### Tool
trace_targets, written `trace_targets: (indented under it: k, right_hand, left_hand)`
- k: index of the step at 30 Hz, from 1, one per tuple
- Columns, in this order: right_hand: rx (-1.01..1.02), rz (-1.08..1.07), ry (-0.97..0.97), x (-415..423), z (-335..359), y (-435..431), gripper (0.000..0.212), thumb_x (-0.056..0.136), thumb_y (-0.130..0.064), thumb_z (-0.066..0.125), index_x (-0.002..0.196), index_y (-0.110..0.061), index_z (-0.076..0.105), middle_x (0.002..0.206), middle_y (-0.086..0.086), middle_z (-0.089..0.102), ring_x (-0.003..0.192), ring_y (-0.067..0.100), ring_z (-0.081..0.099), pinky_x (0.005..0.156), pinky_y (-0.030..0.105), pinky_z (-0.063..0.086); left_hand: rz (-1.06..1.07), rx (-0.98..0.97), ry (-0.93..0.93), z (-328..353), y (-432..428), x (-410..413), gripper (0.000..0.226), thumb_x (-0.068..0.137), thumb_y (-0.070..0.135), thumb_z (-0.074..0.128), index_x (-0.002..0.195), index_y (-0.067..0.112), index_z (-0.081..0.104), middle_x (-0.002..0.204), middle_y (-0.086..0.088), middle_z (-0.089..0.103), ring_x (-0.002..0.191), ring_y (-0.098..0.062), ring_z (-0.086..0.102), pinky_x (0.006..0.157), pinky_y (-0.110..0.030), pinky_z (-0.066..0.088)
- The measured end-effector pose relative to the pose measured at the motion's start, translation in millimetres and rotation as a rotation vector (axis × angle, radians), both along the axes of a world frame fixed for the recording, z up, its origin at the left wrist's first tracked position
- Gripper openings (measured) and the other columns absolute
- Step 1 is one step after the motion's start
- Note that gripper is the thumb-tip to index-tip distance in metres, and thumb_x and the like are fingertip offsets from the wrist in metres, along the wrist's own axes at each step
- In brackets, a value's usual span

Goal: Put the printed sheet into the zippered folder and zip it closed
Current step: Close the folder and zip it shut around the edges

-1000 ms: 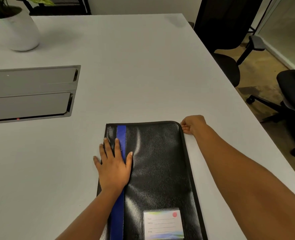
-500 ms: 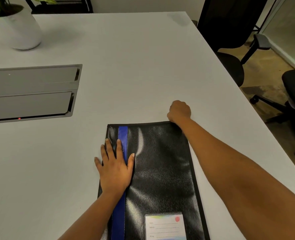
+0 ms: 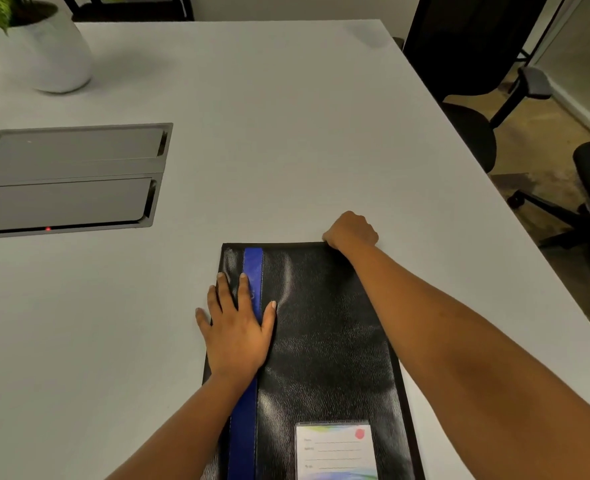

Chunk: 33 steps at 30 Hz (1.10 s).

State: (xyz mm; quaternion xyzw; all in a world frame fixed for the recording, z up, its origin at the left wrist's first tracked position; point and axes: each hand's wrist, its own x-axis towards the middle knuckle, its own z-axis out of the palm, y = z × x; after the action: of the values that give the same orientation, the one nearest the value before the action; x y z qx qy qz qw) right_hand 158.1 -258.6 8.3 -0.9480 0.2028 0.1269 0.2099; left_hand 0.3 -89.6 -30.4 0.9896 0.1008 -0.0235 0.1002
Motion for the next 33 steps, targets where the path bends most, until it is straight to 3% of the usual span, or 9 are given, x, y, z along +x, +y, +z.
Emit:
trace_targets:
  k: [3, 6, 9, 12, 16, 19, 28, 33]
  right_hand:
    - [-0.023, 0.011, 0.007, 0, 4, 0, 0.018, 0.079, -0.007, 0.061, 0.072, -0.011, 0.045, 0.092, 0.006, 0.059, 0.094, 0.023, 0.058, 0.087, 0.031, 0.043]
    - [-0.071, 0.036, -0.037, -1, 5, 2, 0.016, 0.080, -0.002, 0.059, 0.072, -0.009, 0.047, 0.098, 0.008, 0.063, 0.097, 0.025, 0.059, 0.088, 0.032, 0.042]
    - [-0.047, 0.031, -0.052, 2, 5, 5, 0.032, 0.078, 0.001, 0.059, 0.056, -0.009, 0.039, 0.085, 0.007, 0.062, 0.084, 0.023, 0.059, 0.071, 0.028, 0.043]
    - [0.026, 0.000, -0.050, 3, 5, 16, 0.035, 0.077, 0.002, 0.060, 0.053, -0.010, 0.037, 0.095, 0.011, 0.066, 0.071, 0.019, 0.050, 0.064, 0.025, 0.040]
    - [0.082, 0.006, -0.038, 1, 8, 40, 0.004, 0.079, -0.002, 0.061, 0.080, -0.003, 0.057, 0.103, 0.014, 0.065, 0.089, 0.026, 0.061, 0.075, 0.030, 0.048]
    - [0.093, 0.021, -0.039, 0, 9, 58, 0.014, 0.079, -0.003, 0.061, 0.093, -0.004, 0.060, 0.107, 0.013, 0.063, 0.097, 0.028, 0.060, 0.088, 0.035, 0.049]
    - [0.101, 0.059, -0.115, -4, 11, 108, 0.010, 0.082, -0.006, 0.058, 0.091, -0.008, 0.061, 0.104, 0.010, 0.065, 0.096, 0.026, 0.060, 0.088, 0.033, 0.040]
    - [0.133, 0.056, -0.135, -6, 11, 127, 0.013, 0.081, -0.004, 0.058, 0.093, -0.008, 0.061, 0.107, 0.010, 0.064, 0.100, 0.027, 0.058, 0.089, 0.033, 0.039]
  left_hand:
    - [-0.065, 0.066, -0.084, 6, 13, 10, 0.071, 0.079, 0.068, 0.032, 0.125, 0.017, 0.053, 0.126, -0.018, 0.052, 0.111, -0.035, 0.053, 0.089, -0.052, 0.040]
    - [-0.147, 0.106, -0.141, 6, 28, 18, 0.073, 0.073, 0.073, 0.030, 0.109, 0.016, 0.058, 0.101, -0.013, 0.055, 0.095, -0.031, 0.056, 0.084, -0.050, 0.040]
    - [-0.135, 0.047, -0.138, 1, 29, 19, 0.075, 0.072, 0.075, 0.030, 0.113, 0.017, 0.055, 0.108, -0.013, 0.052, 0.105, -0.032, 0.051, 0.092, -0.057, 0.036]
    - [-0.100, -0.031, -0.142, -4, 28, 19, 0.073, 0.070, 0.077, 0.032, 0.115, 0.022, 0.051, 0.116, -0.010, 0.047, 0.116, -0.028, 0.044, 0.100, -0.067, 0.023]
    - [-0.100, -0.024, -0.151, -4, 30, 19, 0.072, 0.070, 0.078, 0.030, 0.115, 0.024, 0.050, 0.116, -0.008, 0.048, 0.117, -0.028, 0.046, 0.103, -0.068, 0.017]
    - [-0.088, -0.029, -0.145, -3, 30, 18, 0.074, 0.069, 0.079, 0.029, 0.115, 0.025, 0.050, 0.118, -0.008, 0.047, 0.118, -0.027, 0.045, 0.105, -0.067, 0.015]
    - [-0.081, -0.069, -0.124, -3, 30, 18, 0.078, 0.069, 0.082, 0.024, 0.116, 0.026, 0.049, 0.121, -0.006, 0.045, 0.121, -0.025, 0.041, 0.106, -0.066, 0.013]
    - [-0.123, -0.105, -0.093, 0, 31, 19, 0.100, 0.065, 0.087, -0.004, 0.119, 0.022, 0.048, 0.123, -0.008, 0.043, 0.124, -0.026, 0.038, 0.106, -0.064, 0.015]
